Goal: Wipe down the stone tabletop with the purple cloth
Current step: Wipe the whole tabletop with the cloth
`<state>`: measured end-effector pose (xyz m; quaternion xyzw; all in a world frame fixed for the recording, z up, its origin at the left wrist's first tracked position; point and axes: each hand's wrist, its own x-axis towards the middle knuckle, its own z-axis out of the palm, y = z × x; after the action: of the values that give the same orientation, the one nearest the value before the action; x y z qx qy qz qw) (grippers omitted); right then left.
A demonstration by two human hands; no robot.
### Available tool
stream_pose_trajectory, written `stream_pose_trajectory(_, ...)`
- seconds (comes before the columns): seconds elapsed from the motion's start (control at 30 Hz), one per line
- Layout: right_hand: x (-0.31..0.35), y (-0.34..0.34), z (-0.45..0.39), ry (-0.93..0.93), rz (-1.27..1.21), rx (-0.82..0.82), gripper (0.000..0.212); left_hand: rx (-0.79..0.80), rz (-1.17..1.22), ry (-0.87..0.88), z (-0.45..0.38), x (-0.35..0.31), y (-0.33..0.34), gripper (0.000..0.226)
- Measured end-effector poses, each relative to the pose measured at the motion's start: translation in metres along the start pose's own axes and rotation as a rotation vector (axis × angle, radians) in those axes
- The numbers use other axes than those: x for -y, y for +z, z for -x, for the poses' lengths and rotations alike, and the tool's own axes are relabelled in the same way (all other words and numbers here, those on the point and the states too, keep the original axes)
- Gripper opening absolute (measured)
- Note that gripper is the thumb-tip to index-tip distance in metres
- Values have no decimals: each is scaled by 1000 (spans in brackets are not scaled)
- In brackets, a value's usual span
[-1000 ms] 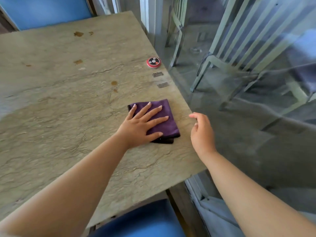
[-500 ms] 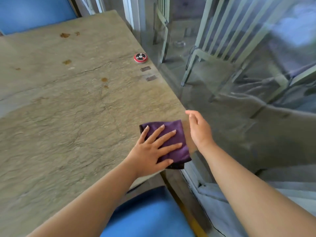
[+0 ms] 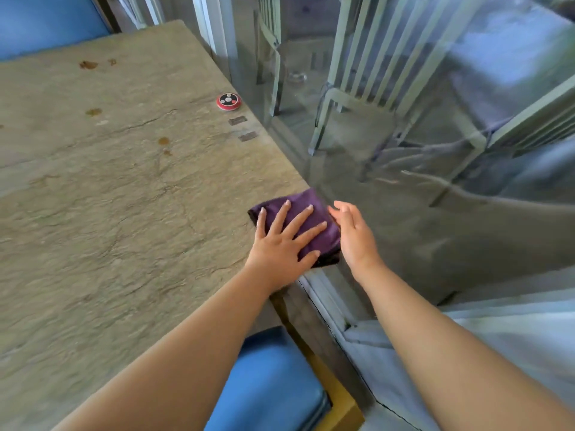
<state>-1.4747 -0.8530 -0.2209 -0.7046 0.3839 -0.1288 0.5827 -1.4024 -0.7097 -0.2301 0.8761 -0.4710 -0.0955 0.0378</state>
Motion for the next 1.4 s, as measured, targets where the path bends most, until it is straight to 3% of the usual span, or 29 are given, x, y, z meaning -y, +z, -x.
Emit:
stream_pose_trajectory(0.13, 1, 0, 1, -7, 38, 3, 36, -9, -34, 189, 48, 34, 6, 56)
stream_pose_trajectory(0.27, -2, -4, -2, 8, 17, 40, 38, 22, -7, 13, 37, 56, -1, 54)
stream_pose_trajectory(0.4, -5, -8, -4, 25, -6, 70, 44, 46, 65, -187, -25, 16, -8, 57)
stream_pose_trajectory(0.57, -4, -5, -6, 53, -36, 34, 43, 42, 27, -30, -2, -17, -2, 58)
stream_pose_trajectory(0.7, -8, -3, -8, 39, -31, 58, 48, 7, 29, 89, 46, 13, 0, 53)
stream_pose_trajectory(0.83, -7, -5, -6, 24, -34, 74, 49, 37, 19, -27, 20, 38, -6, 54)
stream_pose_trajectory(1.0, -5, -7, -5, 62, -56, 73, 44, 52, 102, -155, -36, 10, -9, 51)
stream_pose_trajectory(1.17, -4, -6, -6, 105, -116, 72, 48, 19, 33, 25, 7, -19, 4, 54)
stream_pose_trajectory(1.3, -2, -4, -4, 89, -109, 71, 47, -21, -70, 200, 38, -4, 17, 51)
stream_pose_trajectory(1.4, -1, -5, -1, 82, -83, 76, 46, -10, -44, 199, 30, 7, 13, 49)
